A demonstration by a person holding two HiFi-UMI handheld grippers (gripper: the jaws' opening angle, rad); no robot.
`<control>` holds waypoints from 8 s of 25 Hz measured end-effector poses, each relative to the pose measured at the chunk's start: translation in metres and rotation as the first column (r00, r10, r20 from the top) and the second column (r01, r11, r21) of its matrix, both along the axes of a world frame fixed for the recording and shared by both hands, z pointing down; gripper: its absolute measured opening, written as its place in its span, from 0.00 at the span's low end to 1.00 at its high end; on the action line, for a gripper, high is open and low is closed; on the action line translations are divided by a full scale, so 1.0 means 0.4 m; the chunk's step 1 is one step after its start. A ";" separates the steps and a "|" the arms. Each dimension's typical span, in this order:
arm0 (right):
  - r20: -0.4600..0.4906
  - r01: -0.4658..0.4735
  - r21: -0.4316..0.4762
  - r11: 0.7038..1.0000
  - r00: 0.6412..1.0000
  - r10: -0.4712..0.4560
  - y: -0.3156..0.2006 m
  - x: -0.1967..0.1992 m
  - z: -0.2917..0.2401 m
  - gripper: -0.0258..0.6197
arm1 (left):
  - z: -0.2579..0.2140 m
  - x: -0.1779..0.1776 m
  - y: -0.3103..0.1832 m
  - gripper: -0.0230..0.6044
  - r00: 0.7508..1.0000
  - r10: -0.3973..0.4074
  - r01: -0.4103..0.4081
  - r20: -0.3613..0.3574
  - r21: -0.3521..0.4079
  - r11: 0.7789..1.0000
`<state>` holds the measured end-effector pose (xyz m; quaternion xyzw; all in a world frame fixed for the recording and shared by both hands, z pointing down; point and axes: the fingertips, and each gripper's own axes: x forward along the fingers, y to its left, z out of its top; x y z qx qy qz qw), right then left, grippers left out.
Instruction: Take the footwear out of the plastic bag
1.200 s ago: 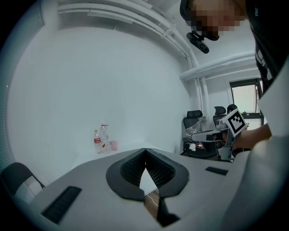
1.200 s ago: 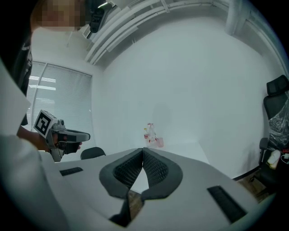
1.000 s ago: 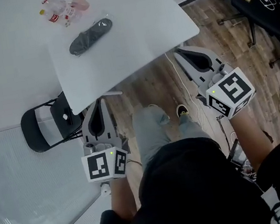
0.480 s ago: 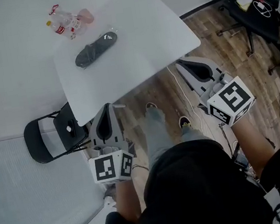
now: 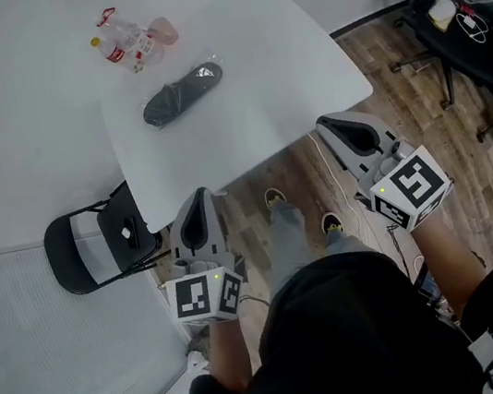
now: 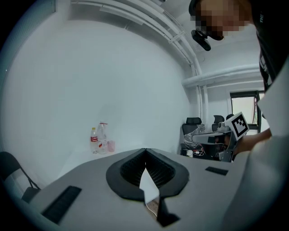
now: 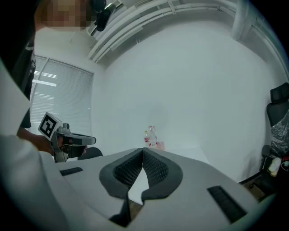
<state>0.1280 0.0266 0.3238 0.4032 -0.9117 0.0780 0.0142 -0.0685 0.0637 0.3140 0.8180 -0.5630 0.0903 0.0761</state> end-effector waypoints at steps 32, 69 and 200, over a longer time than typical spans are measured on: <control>-0.143 0.019 -0.051 0.999 0.989 -0.026 -0.443 -0.399 0.032 0.07 | 0.085 -0.372 -0.482 0.07 0.998 0.054 -0.055 -0.032 -0.032 0.998; -0.138 -0.120 -0.008 0.993 0.983 0.118 -0.603 -0.387 0.052 0.07 | 0.521 -0.369 -0.853 0.80 0.573 0.686 -0.443 0.449 -0.534 0.720; -0.601 0.567 -0.050 0.822 0.640 -0.479 -0.499 -0.540 -0.097 0.16 | 0.164 -0.276 -0.747 0.91 0.325 0.787 -0.749 0.524 -0.366 0.552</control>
